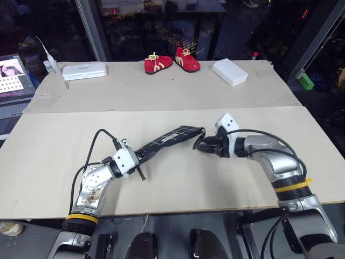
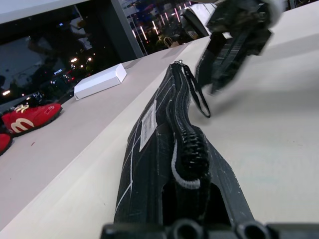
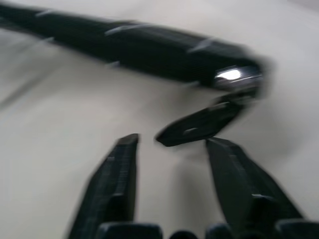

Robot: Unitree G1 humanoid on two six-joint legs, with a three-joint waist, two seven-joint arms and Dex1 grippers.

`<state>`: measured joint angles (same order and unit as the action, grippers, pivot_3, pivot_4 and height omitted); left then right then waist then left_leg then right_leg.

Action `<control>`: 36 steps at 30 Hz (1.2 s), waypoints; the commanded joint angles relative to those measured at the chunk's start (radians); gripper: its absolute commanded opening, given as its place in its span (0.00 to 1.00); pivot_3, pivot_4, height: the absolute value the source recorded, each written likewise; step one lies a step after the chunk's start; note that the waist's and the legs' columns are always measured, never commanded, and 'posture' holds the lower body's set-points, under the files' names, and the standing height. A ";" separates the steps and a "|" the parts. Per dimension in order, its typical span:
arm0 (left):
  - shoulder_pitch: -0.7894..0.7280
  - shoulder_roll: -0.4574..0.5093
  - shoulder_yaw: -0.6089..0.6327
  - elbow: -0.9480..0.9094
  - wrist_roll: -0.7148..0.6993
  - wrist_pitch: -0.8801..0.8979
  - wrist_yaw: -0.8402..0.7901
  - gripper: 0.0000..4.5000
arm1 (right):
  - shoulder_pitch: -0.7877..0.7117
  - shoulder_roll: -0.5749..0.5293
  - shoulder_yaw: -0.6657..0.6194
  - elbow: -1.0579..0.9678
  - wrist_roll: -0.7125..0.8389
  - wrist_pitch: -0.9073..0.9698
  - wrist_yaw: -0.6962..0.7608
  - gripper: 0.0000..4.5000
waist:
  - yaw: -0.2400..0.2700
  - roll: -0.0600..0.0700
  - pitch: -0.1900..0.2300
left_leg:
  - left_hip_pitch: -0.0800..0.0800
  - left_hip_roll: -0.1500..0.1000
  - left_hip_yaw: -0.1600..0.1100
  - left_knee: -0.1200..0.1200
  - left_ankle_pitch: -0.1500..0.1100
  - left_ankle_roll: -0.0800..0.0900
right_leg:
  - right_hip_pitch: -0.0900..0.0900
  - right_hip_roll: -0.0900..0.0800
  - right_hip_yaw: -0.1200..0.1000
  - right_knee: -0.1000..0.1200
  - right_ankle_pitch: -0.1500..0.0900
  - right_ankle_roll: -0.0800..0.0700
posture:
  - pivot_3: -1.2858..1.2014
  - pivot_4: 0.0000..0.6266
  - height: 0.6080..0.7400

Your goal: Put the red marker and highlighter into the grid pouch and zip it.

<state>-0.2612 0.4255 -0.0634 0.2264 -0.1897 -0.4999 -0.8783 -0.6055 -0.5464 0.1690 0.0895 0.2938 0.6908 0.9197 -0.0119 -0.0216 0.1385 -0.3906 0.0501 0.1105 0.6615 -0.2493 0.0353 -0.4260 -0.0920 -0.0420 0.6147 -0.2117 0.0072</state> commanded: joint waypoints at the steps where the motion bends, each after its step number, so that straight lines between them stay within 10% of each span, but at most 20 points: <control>1: -0.013 0.008 0.003 -0.021 -0.015 -0.021 -0.013 0.00 | 0.016 -0.072 -0.063 -0.083 0.067 0.073 0.058 0.88 | 0.000 0.000 0.000 | 0.000 0.000 0.000 0.000 0.000 0.000 | 0.000 0.000 0.000 0.000 0.000 0.000 | 0.52 0.24 1.00; 10: -0.146 -0.017 -0.064 0.065 -0.029 -0.100 -0.144 0.00 | 0.222 -0.359 -0.348 -0.212 0.285 0.154 0.280 1.00 | 0.035 0.000 0.000 | -0.003 -0.001 0.000 0.001 0.000 0.000 | 0.000 -0.001 -0.003 -0.003 0.000 0.000 | 0.52 0.24 1.00; 18: -0.284 0.002 -0.058 0.311 -0.052 -0.205 -0.304 0.00 | 0.306 -0.332 -0.335 -0.255 0.259 0.117 0.183 1.00 | 0.008 -0.001 0.000 | 0.002 0.000 -0.001 0.001 -0.001 0.001 | 0.002 0.002 0.001 -0.002 0.000 0.000 | 0.52 0.24 1.00; 28: -0.149 -0.007 -0.018 0.022 -0.178 0.160 -0.181 0.77 | 0.304 -0.338 -0.295 -0.201 0.228 0.071 0.168 1.00 | 0.013 -0.001 0.000 | -0.001 -0.001 -0.002 0.002 -0.002 0.003 | 0.002 0.000 0.002 -0.003 -0.001 0.003 | 0.52 0.24 1.00; 36: -0.016 0.075 0.195 -0.299 -0.413 0.744 0.118 0.77 | 0.196 -0.339 -0.272 -0.031 0.190 0.000 0.198 1.00 | 0.002 -0.001 0.000 | 0.002 0.000 -0.003 0.002 -0.002 0.003 | 0.002 0.002 0.003 -0.002 -0.001 0.004 | 0.52 0.24 1.00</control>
<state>-0.2838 0.4823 0.0505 -0.0039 -0.5353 0.1575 -0.8322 -0.3856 -0.8740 -0.0819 0.0399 0.4872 0.7251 1.1054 -0.0098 -0.0224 0.1388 -0.3890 0.0497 0.1072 0.6637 -0.2509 0.0381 -0.4236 -0.0906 -0.0389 0.6130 -0.2124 0.0113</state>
